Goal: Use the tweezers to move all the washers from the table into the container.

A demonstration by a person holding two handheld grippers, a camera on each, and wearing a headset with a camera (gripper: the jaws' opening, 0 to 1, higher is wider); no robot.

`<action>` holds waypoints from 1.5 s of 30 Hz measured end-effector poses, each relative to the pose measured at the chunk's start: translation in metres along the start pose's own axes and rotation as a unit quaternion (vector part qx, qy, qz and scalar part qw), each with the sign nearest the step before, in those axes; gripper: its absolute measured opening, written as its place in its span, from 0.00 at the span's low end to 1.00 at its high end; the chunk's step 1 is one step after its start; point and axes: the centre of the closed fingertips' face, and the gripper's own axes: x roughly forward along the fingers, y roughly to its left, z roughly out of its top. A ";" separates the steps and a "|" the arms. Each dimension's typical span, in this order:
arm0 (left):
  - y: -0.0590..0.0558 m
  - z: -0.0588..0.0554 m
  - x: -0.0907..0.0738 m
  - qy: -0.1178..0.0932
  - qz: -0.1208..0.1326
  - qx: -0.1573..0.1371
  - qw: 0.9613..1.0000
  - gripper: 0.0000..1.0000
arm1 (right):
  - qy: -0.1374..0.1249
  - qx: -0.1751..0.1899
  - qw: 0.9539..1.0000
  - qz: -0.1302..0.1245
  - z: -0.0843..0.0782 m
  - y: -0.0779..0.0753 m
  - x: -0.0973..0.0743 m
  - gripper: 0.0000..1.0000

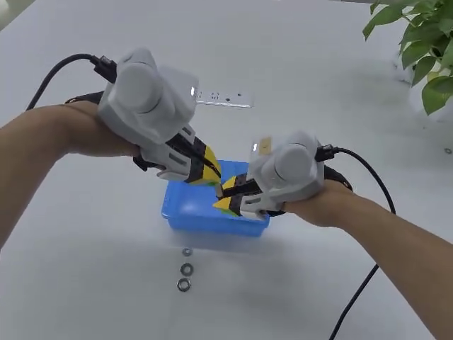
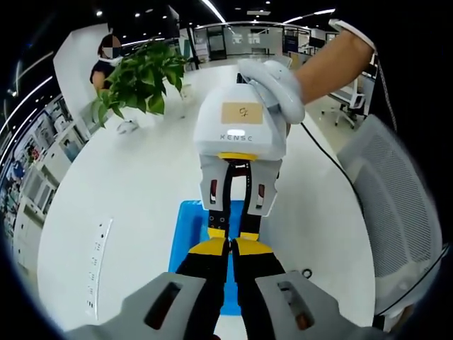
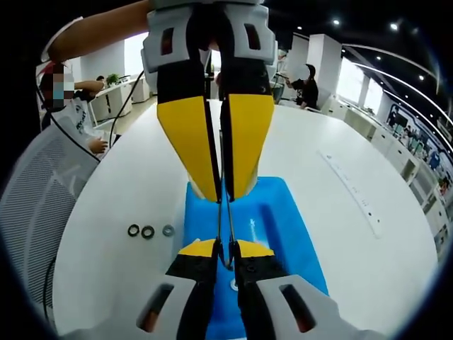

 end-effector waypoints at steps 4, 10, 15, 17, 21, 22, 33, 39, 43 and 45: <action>0.001 -0.004 0.003 0.001 -0.002 -0.002 1.000 0.06 | 0.003 0.002 1.000 0.002 -0.004 -0.002 0.004 0.11; 0.004 -0.008 0.007 0.002 -0.006 -0.005 1.000 0.06 | 0.005 0.006 1.000 0.008 -0.008 -0.003 0.008 0.11; 0.004 -0.010 0.009 0.003 -0.008 -0.008 1.000 0.06 | 0.006 0.010 1.000 0.010 -0.011 -0.003 0.009 0.11; 0.003 -0.010 0.010 0.004 -0.009 -0.008 1.000 0.06 | 0.007 0.010 1.000 0.010 -0.012 -0.003 0.009 0.11; 0.003 -0.010 0.011 0.003 -0.011 -0.008 1.000 0.06 | 0.008 0.011 1.000 0.011 -0.014 -0.002 0.009 0.11; 0.003 -0.010 0.012 0.004 -0.011 -0.008 1.000 0.06 | 0.008 0.011 1.000 0.011 -0.014 -0.002 0.009 0.11; 0.001 -0.005 0.008 0.001 -0.006 -0.006 1.000 0.06 | 0.006 0.008 1.000 0.007 -0.010 -0.002 0.005 0.11; -0.001 -0.002 0.003 0.000 -0.003 -0.005 1.000 0.06 | 0.004 0.005 1.000 0.004 -0.005 -0.001 0.003 0.11; -0.002 0.001 -0.002 0.000 0.000 -0.003 1.000 0.06 | 0.002 0.002 1.000 0.001 0.000 -0.001 0.000 0.11; -0.002 0.003 -0.004 -0.001 0.001 -0.001 1.000 0.06 | 0.002 0.000 1.000 -0.001 0.002 0.000 -0.001 0.11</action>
